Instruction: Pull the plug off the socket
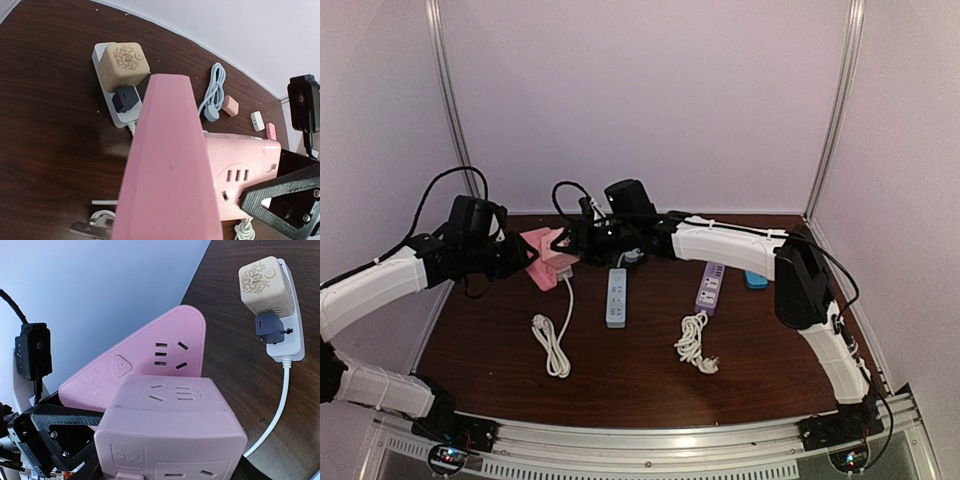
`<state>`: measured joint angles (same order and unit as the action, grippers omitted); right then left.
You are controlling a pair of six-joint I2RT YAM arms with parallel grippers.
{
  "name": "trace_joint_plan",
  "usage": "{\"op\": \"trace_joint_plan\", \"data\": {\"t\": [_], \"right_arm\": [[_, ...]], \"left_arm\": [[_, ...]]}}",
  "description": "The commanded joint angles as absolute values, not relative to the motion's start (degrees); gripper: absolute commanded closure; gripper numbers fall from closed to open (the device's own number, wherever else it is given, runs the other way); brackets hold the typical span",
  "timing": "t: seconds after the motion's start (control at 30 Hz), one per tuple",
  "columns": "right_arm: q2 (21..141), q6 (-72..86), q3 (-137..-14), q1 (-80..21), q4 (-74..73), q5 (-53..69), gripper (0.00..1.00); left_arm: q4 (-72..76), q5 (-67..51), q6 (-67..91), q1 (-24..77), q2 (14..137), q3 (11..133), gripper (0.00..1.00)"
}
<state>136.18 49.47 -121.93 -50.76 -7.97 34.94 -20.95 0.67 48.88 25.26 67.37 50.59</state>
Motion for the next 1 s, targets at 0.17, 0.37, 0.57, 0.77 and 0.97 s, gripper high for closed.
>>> {"op": "trace_joint_plan", "data": {"t": [0.17, 0.37, 0.57, 0.77, 0.97], "right_arm": [[134.01, 48.80, -127.55, -50.98, -9.17, 36.12, 0.97], [132.54, 48.01, -126.21, -50.69, -9.65, 35.95, 0.97], [131.51, 48.16, -125.33, -50.43, -9.38, 36.21, 0.98], [131.13, 48.85, -125.18, -50.21, -8.97, 36.04, 0.99], [129.36, 48.14, -122.32, -49.81, -8.64, 35.15, 0.99]], "left_arm": [[-25.73, 17.74, 52.00, 24.52, 72.04, 53.62, 1.00], [-30.06, 20.61, 50.10, 22.02, 72.61, 54.57, 1.00], [-31.26, 21.85, 47.91, 20.31, 72.67, 55.17, 1.00], [-33.13, 22.61, 47.77, 20.30, 75.20, 57.30, 1.00], [-28.14, 19.62, 46.83, 19.48, 73.50, 54.82, 1.00]]}}
